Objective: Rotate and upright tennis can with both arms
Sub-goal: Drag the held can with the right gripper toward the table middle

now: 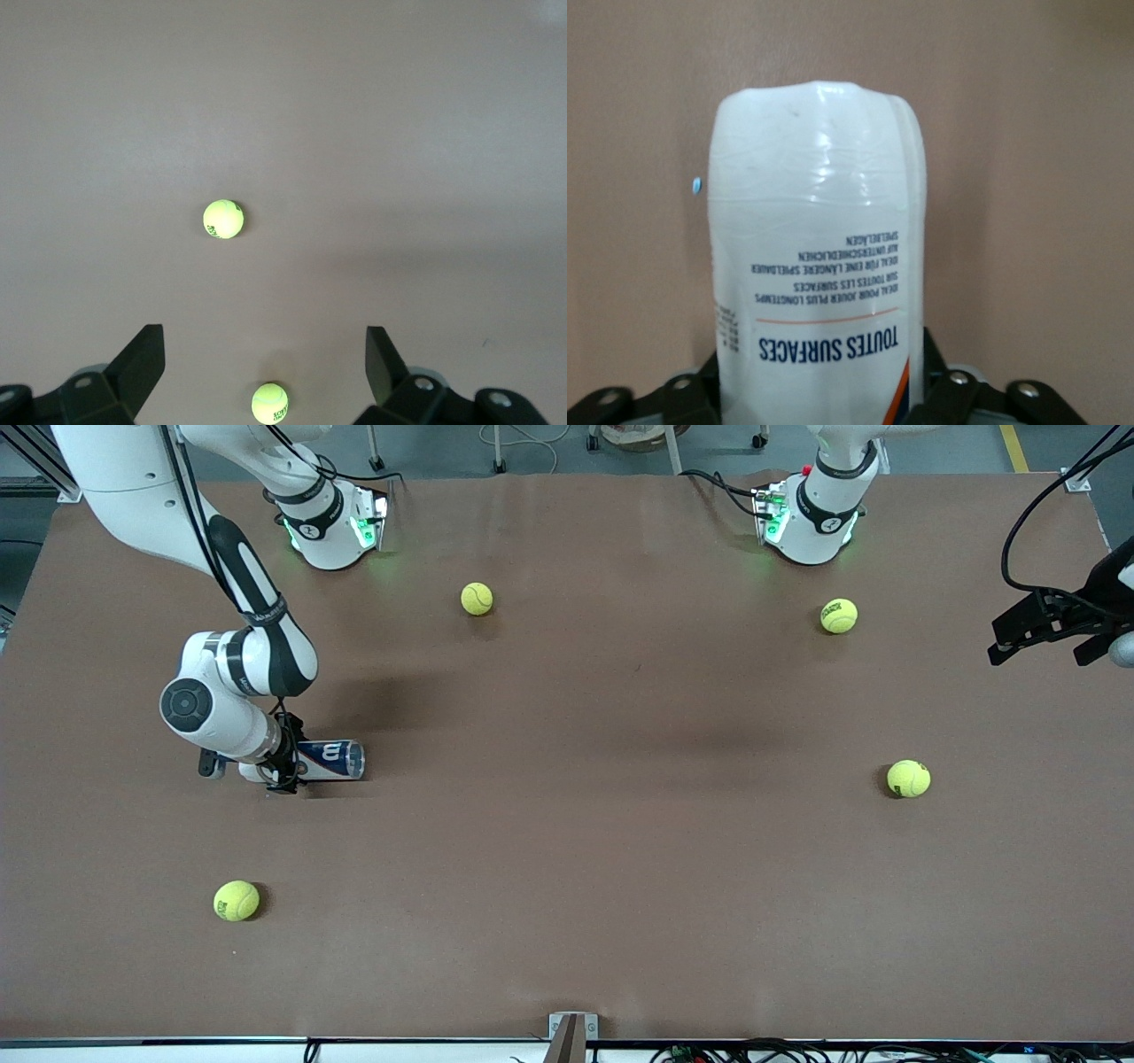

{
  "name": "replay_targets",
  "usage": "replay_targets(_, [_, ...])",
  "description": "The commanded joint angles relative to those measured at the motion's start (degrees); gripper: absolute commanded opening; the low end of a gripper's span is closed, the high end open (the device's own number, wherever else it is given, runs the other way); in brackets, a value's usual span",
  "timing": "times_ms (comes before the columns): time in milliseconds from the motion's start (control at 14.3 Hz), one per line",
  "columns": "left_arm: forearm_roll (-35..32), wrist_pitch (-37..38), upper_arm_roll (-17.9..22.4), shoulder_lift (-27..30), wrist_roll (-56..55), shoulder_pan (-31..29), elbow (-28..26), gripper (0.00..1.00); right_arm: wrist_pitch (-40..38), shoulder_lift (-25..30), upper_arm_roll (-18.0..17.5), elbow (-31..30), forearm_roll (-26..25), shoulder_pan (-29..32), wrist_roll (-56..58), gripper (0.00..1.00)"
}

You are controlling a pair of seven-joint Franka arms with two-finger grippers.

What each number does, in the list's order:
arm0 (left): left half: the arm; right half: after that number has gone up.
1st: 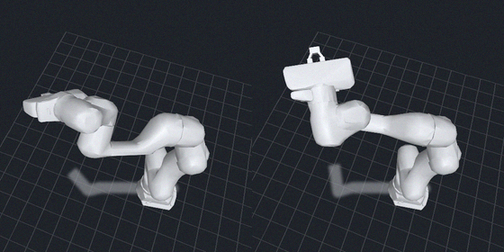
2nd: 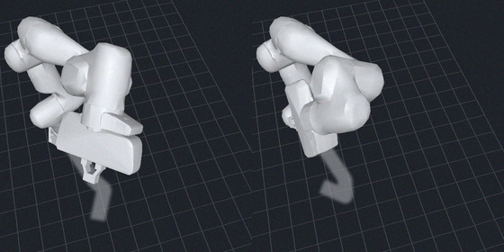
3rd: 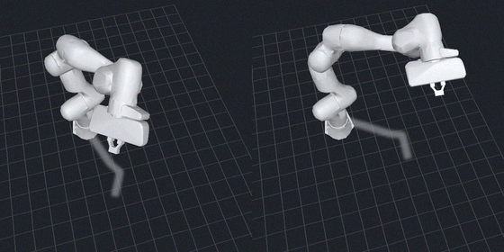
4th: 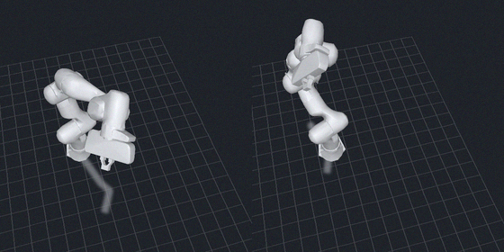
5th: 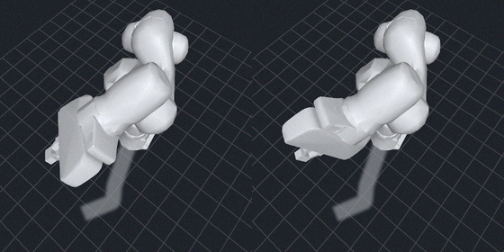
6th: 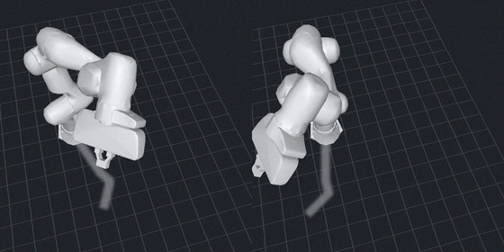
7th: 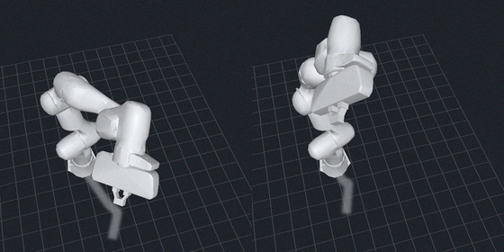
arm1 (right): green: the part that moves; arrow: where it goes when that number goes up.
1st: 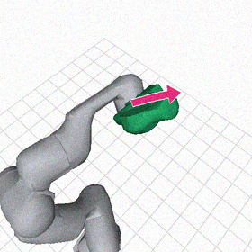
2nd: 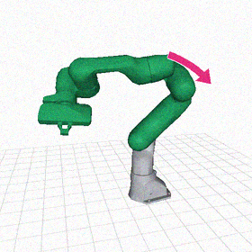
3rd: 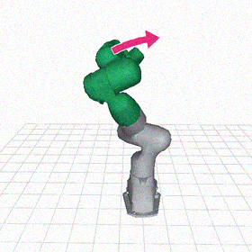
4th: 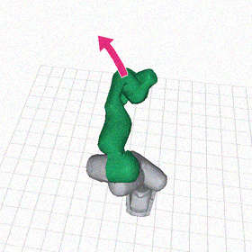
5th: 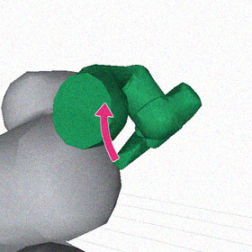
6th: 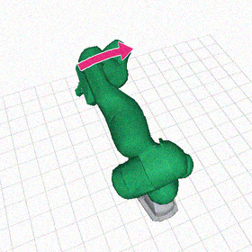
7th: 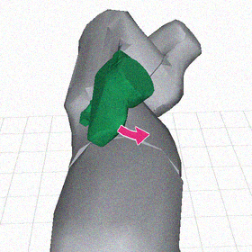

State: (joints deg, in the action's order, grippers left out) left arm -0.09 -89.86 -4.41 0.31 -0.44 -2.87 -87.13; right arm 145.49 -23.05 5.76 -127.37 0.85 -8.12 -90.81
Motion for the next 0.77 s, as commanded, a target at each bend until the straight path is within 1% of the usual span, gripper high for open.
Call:
replay_targets(0, [0.61,0.83,-0.08,-0.48,0.0,-0.12,1.18,1.0,0.5,0.64,0.22,-1.04,0.82,-1.37,-0.42,0.67])
replay_targets(140, [0.61,0.83,-0.08,-0.48,0.0,-0.12,1.18,1.0,-0.03,0.73,0.22,-1.04,0.82,-1.45,-0.33,0.64])
replay_targets(350, [0.61,0.83,-0.08,-0.48,0.0,-0.12,1.18,1.0,-2.05,1.08,0.04,-0.34,0.82,-2.77,-0.51,0.64])
replay_targets(490, [0.61,0.83,-0.08,-0.48,0.0,-0.12,1.18,1.0,-4.94,1.52,-0.31,1.23,1.52,-4.35,-2.69,0.64])
replay_targets(700, [0.61,0.83,-0.08,-0.48,0.0,-0.12,1.18,1.0,-5.48,1.43,-3.03,4.05,4.07,-7.69,-8.49,0.64])
